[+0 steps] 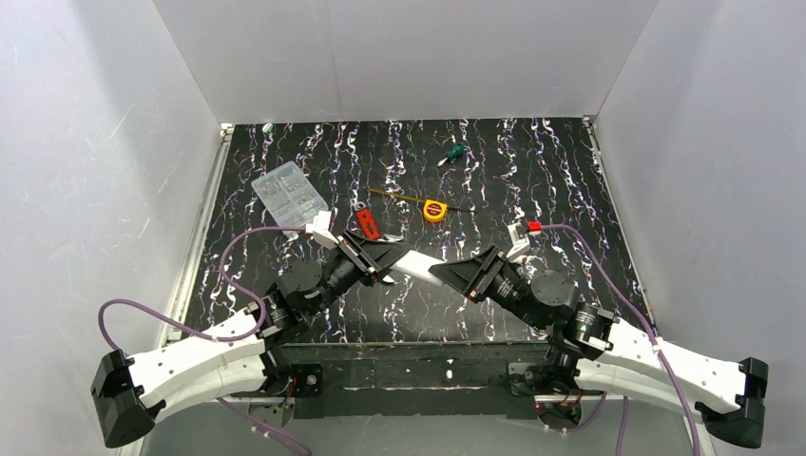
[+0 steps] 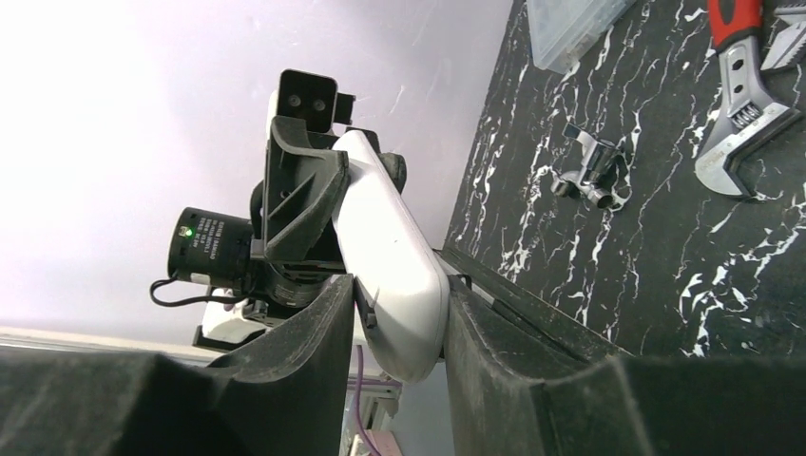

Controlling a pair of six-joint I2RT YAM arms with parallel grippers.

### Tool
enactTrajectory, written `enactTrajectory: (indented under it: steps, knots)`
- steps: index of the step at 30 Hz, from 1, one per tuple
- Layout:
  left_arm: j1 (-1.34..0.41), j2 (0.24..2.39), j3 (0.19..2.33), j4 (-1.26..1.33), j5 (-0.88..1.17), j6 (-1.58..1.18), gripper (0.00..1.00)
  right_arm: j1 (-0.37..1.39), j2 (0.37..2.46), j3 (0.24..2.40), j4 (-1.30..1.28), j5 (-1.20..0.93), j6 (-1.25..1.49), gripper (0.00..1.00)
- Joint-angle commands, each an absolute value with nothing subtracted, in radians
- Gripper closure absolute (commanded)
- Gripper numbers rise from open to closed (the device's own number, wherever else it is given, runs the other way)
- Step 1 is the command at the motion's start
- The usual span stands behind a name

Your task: Load the batteries into the remote control

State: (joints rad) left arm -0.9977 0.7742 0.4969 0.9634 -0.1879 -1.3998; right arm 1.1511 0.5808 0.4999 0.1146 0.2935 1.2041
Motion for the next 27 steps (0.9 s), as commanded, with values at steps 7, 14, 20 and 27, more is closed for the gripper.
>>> enactTrajectory:
  steps: [7, 14, 20, 27]
  knots:
    - [-1.006, 0.775, 0.517, 1.098, -0.152, -1.414, 1.00, 1.152, 0.562, 0.475, 0.230, 0.264, 1.218, 0.47]
    - [-1.006, 0.776, 0.517, 1.101, -0.146, -1.414, 1.00, 1.147, 0.571, 0.481, 0.249, 0.250, 1.222, 0.41]
    - [-1.006, 0.777, 0.513, 1.107, -0.147, -1.414, 1.00, 1.141, 0.561, 0.466, 0.275, 0.249, 1.235, 0.49]
    - [-1.007, 0.780, 0.512, 1.113, -0.149, -1.413, 1.00, 1.134, 0.572, 0.460, 0.291, 0.220, 1.250, 0.50]
